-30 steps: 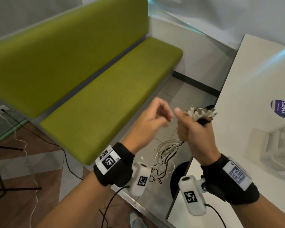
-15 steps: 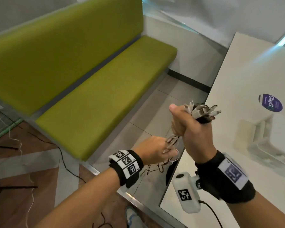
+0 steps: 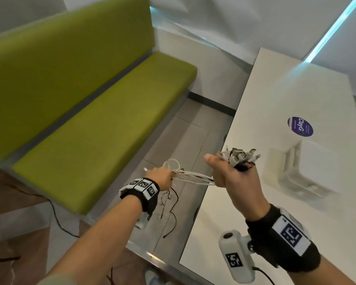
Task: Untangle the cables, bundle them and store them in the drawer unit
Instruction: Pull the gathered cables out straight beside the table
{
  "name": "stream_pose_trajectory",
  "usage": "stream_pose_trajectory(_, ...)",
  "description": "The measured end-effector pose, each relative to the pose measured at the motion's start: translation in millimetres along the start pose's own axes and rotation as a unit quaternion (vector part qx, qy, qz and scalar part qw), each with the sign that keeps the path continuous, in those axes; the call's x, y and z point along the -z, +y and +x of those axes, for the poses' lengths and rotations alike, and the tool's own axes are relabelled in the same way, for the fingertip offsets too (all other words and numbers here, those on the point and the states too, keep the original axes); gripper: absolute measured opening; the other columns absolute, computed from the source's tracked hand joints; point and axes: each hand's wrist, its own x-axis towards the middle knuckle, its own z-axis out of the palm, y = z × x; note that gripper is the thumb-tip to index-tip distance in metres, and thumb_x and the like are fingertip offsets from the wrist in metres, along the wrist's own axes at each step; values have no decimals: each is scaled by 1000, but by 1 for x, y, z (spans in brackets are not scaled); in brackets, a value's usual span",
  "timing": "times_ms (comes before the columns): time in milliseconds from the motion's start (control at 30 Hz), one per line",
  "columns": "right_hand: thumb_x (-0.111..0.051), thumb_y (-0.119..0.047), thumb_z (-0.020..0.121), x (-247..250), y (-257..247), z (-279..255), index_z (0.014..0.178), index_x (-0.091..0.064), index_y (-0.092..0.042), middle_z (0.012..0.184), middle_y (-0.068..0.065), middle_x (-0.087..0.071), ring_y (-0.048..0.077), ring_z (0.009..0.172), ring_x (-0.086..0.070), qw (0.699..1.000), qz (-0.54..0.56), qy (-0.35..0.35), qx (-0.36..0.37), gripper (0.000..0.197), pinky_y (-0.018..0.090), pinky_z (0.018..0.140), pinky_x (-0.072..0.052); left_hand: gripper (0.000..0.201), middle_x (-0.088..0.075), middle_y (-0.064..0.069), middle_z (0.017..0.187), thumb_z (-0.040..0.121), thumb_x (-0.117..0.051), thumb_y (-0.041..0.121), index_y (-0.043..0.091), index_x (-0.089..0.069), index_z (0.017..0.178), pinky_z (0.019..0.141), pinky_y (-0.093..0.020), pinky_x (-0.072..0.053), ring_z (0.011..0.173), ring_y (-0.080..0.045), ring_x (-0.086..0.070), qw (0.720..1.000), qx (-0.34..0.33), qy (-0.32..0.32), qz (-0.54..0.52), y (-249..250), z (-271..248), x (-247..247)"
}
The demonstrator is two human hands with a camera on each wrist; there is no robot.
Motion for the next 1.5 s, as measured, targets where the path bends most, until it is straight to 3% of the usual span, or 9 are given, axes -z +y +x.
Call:
stream_pose_trajectory(200,-65,-35,75,16,-17,5,48,-28,-14,47,6,-24,24,47,-23,999,-8,-29,20,51,42,52,-24,49,-50,-11,143,98,-35,14,28,-40,145,102,-39,-42,127,-29,-52,988,106,-110,38,-55,-9,-20)
stream_pose_trajectory(500,-65,-35,75,-3,-9,37,53,-28,-6,53,7,-26,21,51,-26,998,-17,-49,41,52,37,55,-26,34,-60,-4,130,99,-42,24,22,-65,124,101,-36,-45,117,-27,-57,991,102,-58,-66,-51,-18,16)
stream_pose_trajectory(600,-64,-33,77,-13,-6,36,50,-34,-15,51,-3,-31,14,50,-31,997,-19,-58,56,44,28,55,-30,15,-65,11,111,89,-62,22,32,-68,98,98,-35,-48,109,-17,-62,954,-12,50,-294,-29,-23,34)
stream_pose_trajectory(700,-63,-29,79,-18,-8,37,51,-33,-15,50,4,-29,16,49,-30,995,-9,-69,77,43,27,52,-29,25,-64,11,121,86,-69,25,37,-64,108,102,-32,-43,117,-7,-56,892,-178,-49,-412,-1,-30,36)
stream_pose_trajectory(867,-64,-30,79,-12,-11,43,50,-30,-18,49,2,-24,19,46,-23,994,29,-85,64,46,28,52,-25,24,-70,6,99,88,-61,5,19,-70,106,93,-31,-48,90,-3,-63,873,-214,-165,-406,16,-26,7)
stream_pose_trajectory(967,-66,-30,77,-9,-7,41,48,-31,-24,47,-6,-26,17,44,-22,994,40,-88,50,46,27,52,-24,25,-68,11,93,89,-60,23,22,-68,113,89,-32,-49,84,-4,-61,893,-212,-168,-360,20,-29,-8)
stream_pose_trajectory(1100,-65,-28,78,-14,-9,35,48,-30,-22,47,-4,-25,18,44,-22,992,58,-105,45,46,30,52,-24,15,-69,-1,86,89,-55,30,29,-61,76,78,-37,-55,74,-13,-60,949,-165,-105,-248,26,-21,-29)
stream_pose_trajectory(1233,-65,-27,78,-13,-19,31,48,-32,-28,48,-9,-25,17,43,-22,988,70,-128,56,45,32,53,-23,23,-68,-3,95,90,-56,33,40,-59,69,86,-43,-53,89,-23,-62,962,-145,-181,-145,22,-23,-42)
stream_pose_trajectory(1500,-64,-25,78,-12,-34,20,47,-35,-33,47,-17,-28,13,41,-25,983,68,-148,80,44,29,55,-25,32,-69,-5,75,91,-52,23,17,-56,60,67,-32,-47,66,-19,-58,975,20,-139,-173,-7,-18,-55)
